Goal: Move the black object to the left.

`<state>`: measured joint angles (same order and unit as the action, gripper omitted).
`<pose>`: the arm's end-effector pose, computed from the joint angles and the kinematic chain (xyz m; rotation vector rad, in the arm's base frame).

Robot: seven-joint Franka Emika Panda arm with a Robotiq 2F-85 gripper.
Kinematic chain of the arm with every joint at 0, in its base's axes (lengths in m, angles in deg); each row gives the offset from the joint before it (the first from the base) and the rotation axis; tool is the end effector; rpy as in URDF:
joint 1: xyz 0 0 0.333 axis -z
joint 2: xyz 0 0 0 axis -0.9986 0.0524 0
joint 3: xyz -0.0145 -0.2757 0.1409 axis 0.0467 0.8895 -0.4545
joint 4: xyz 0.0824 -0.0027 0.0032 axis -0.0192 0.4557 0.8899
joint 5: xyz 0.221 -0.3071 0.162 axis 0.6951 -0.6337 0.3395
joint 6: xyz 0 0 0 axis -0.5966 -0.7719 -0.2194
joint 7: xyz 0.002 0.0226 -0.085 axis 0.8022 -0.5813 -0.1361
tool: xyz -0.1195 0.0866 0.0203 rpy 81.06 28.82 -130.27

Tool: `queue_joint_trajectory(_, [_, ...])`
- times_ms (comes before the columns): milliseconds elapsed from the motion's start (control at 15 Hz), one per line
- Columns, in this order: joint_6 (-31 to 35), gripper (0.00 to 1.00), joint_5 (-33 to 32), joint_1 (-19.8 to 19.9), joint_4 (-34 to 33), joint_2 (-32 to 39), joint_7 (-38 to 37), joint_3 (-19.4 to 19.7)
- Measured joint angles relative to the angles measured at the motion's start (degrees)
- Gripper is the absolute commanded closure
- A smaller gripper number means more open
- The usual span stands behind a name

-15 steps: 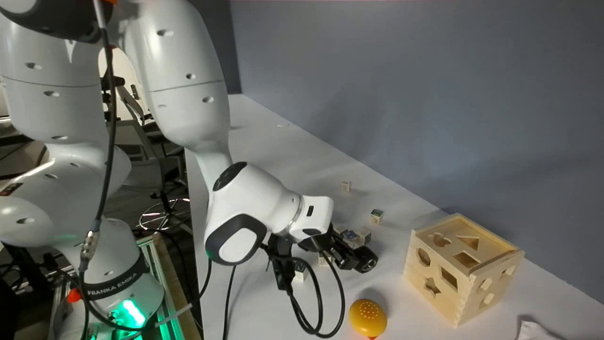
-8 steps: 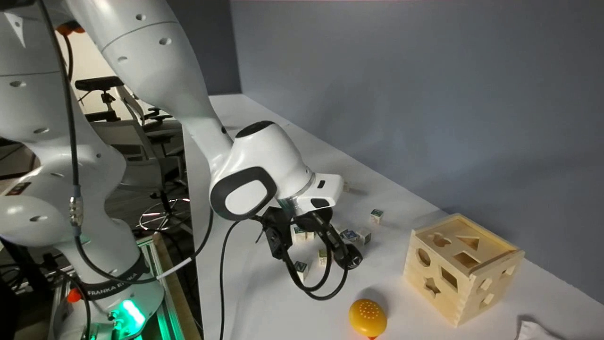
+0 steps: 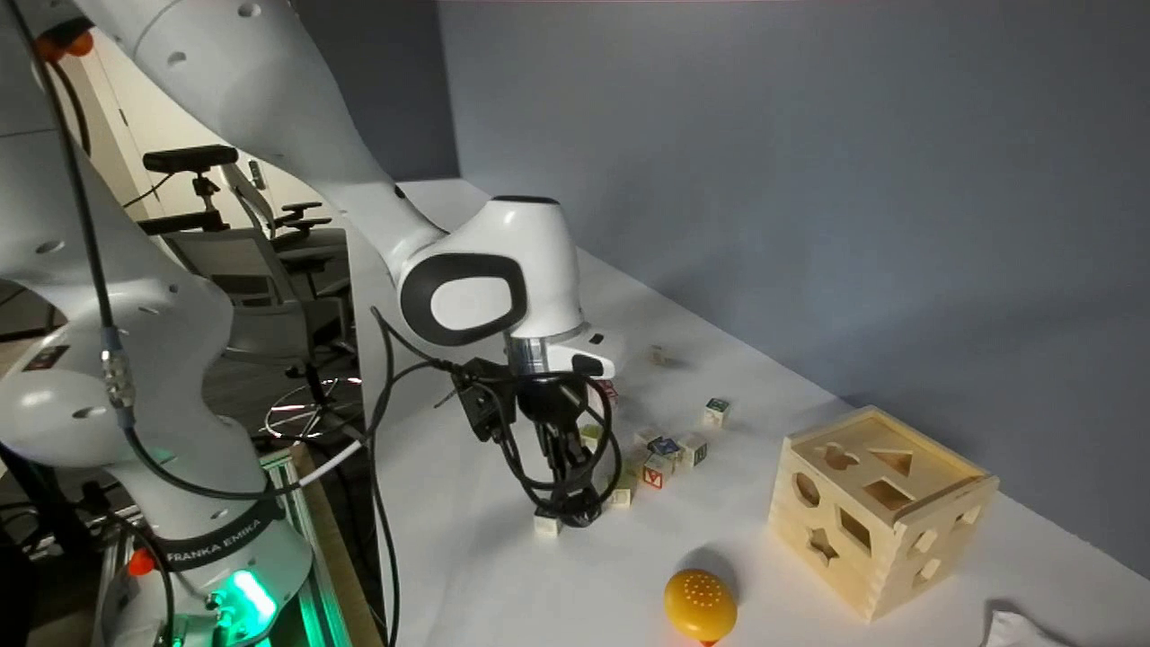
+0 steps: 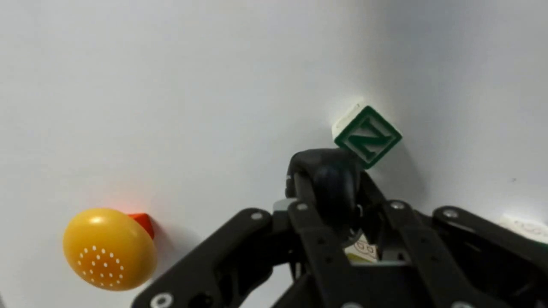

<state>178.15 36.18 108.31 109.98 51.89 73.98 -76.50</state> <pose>0.3539 -0.2172 0.2232 2.9437 -0.3547 0.0373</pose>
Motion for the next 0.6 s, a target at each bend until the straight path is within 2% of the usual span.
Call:
queue_joint_trajectory(400, [-26.7, 0.93, 0.6, -1.1, -5.8, -10.5, 1.1, -0.8])
queue_joint_trajectory(600, [-40.8, 0.93, 6.7, -1.0, -11.2, -12.7, 5.3, -1.5])
